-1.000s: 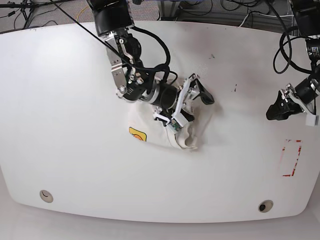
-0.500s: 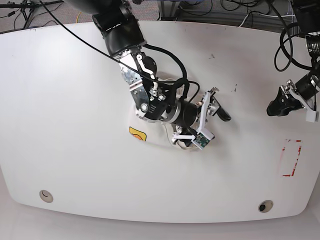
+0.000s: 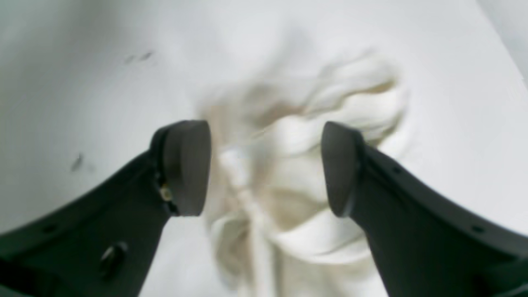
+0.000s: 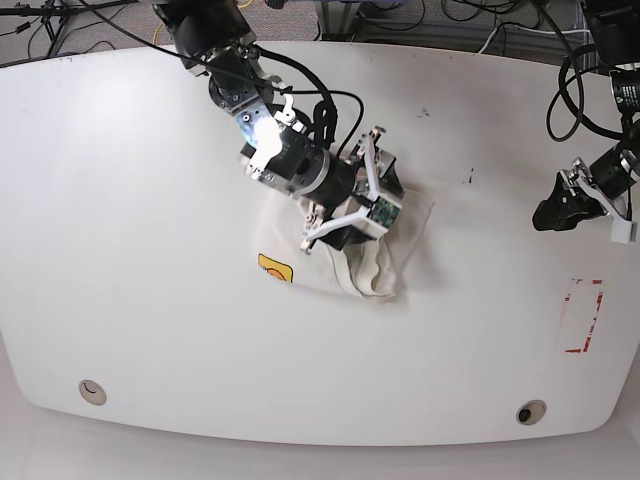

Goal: Fold the T-shirt properly

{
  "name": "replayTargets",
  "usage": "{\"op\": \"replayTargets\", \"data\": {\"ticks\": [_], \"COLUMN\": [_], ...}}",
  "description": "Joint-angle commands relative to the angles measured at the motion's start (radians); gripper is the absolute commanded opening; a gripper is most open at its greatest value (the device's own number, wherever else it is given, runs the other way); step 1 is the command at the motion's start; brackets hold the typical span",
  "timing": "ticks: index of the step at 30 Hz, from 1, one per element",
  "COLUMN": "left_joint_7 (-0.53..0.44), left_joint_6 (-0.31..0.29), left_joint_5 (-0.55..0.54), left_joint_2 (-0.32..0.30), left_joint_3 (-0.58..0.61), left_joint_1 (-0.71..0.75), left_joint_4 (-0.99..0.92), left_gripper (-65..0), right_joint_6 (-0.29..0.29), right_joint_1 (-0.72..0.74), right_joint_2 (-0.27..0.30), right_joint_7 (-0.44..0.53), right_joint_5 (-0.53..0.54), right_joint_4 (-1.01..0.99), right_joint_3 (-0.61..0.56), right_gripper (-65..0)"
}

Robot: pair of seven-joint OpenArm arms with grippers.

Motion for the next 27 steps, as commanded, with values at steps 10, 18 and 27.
{"op": "replayTargets", "data": {"ticks": [10, 18, 27], "left_joint_7": [-0.021, -0.021, -0.022], "left_joint_6": [-0.009, -0.009, -0.009], "left_joint_5": [-0.023, -0.023, -0.023], "left_joint_2": [-0.021, -0.021, -0.019], "left_joint_3": [0.042, 0.044, 0.044], "left_joint_1": [-0.014, -0.012, 0.007], "left_joint_4": [0.014, 0.013, 0.014], "left_gripper": [-31.8, -31.8, -31.8], "right_joint_6": [-0.002, -0.002, -0.002], "right_joint_1": [-0.073, -0.074, -0.074], "right_joint_2": [-0.001, -0.014, -0.034], "right_joint_7": [0.143, 0.226, 0.243], "right_joint_5": [-0.179, -0.188, -0.179], "right_joint_4": [-0.023, -0.112, -0.095], "right_joint_3": [0.0, 0.071, 0.083], "right_gripper": [-25.5, -30.1, -65.0]}}
